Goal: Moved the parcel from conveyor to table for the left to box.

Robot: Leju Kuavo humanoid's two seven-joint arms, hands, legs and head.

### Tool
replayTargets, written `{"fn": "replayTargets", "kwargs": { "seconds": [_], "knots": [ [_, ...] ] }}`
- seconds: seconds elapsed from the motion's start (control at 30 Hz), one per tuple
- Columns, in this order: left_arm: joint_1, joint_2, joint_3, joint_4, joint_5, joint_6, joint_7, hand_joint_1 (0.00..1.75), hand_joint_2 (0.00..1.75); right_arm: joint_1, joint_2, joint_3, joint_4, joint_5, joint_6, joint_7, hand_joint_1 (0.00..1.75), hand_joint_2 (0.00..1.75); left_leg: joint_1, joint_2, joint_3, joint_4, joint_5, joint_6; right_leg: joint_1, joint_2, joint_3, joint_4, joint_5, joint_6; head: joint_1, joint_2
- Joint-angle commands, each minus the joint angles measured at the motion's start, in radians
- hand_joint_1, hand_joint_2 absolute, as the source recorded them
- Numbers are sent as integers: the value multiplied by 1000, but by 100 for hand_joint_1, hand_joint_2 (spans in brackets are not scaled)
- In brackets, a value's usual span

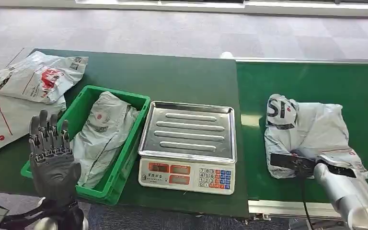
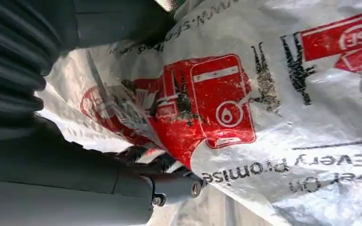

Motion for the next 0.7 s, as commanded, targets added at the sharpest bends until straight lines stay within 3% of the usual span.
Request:
{"fn": "replayTargets", "kwargs": {
  "seconds": [0.03, 0.53, 0.6, 0.67, 0.7],
  "knots": [
    [-26, 48, -21, 42, 3, 17, 0, 0, 175, 82, 1, 122, -100, -58, 17, 2, 175, 175, 1, -1, 2, -2, 0, -1, 1, -1, 3, -2, 0, -1, 0, 0],
    [-22, 58, -28, 46, 5, 32, -11, 0, 175, 80, -9, 185, -141, -102, -5, 8, 175, 175, 1, 0, 3, -2, 0, -1, 1, 0, 4, -3, 0, -2, 0, 0],
    [-11, 54, -20, 33, 5, 35, -19, 0, 175, 7, 18, 199, -125, -66, -183, 93, 175, 175, 1, 2, 3, -2, 0, -1, 1, 2, 2, -2, 1, -2, 0, 0],
    [18, 42, 1, -7, 3, 39, -22, 0, 175, -116, 91, 184, -123, 23, -433, 224, 175, 175, 0, 5, 2, -1, 0, -1, 0, 5, 1, 0, 1, -1, 0, 0],
    [28, 32, 12, -23, 6, 42, -18, 0, 175, -157, 116, 177, -193, 108, -603, 334, 175, 175, -1, 13, 2, 0, -1, -1, 0, 13, -2, 1, 3, -2, 0, 0]
  ]
}}
